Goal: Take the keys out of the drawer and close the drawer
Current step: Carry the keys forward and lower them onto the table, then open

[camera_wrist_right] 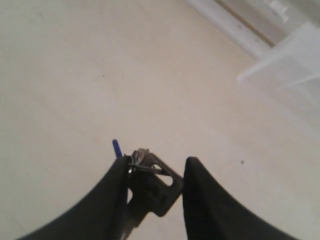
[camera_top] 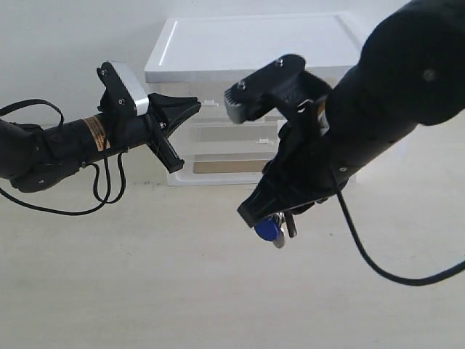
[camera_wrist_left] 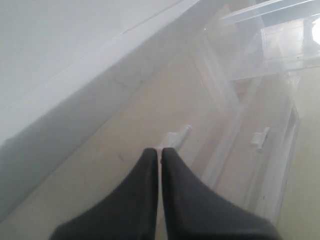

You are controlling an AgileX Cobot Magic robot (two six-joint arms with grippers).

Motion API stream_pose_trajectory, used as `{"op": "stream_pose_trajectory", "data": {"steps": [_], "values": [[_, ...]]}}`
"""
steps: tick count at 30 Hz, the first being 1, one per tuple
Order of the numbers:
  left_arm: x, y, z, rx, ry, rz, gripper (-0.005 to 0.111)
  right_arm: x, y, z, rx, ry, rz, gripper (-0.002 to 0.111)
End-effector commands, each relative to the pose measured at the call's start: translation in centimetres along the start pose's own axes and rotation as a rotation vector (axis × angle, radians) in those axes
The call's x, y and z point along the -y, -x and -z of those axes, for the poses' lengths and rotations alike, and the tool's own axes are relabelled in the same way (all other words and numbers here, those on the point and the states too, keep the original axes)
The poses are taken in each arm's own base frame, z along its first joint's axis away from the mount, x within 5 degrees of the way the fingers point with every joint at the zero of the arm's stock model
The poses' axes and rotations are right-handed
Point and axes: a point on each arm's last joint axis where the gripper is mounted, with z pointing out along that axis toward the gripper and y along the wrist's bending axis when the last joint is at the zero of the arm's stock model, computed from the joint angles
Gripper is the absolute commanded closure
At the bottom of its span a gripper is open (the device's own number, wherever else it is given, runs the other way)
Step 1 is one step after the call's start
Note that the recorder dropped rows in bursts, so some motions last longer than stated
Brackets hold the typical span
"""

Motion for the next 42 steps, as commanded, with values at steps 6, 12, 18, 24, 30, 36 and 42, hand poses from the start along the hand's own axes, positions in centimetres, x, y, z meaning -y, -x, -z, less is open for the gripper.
{"op": "stream_pose_trajectory", "data": {"steps": [6,12,18,24,30,36,42], "values": [[-1.0,-0.8,-0.2,-0.074,0.085,0.056,0.102,0.2,0.3,-4.1,-0.006,-0.067,0.13,0.108],[-1.0,-0.8,-0.2,-0.074,0.085,0.056,0.102,0.8,0.9,-4.1,0.053,-0.141,0.189,0.108],[-1.0,-0.8,-0.2,-0.074,0.085,0.059,0.102,0.7,0.9,-4.1,0.046,-0.135,0.184,0.058],[-1.0,-0.8,-0.2,-0.074,0.085,0.059,0.102,0.5,0.2,-4.0,-0.022,-0.12,0.098,0.076],[-1.0,-0.8,-0.2,-0.074,0.085,0.059,0.102,-2.5,-1.5,-3.9,-0.205,-0.016,0.126,0.108],[-1.0,-0.9,-0.2,-0.085,0.085,0.059,0.102,-4.0,-3.5,-5.8,-0.276,0.055,0.155,0.108],[-0.9,-1.0,-0.2,-0.093,0.085,0.094,0.102,-4.7,-5.6,-9.4,-0.309,0.078,0.15,0.108]]}}
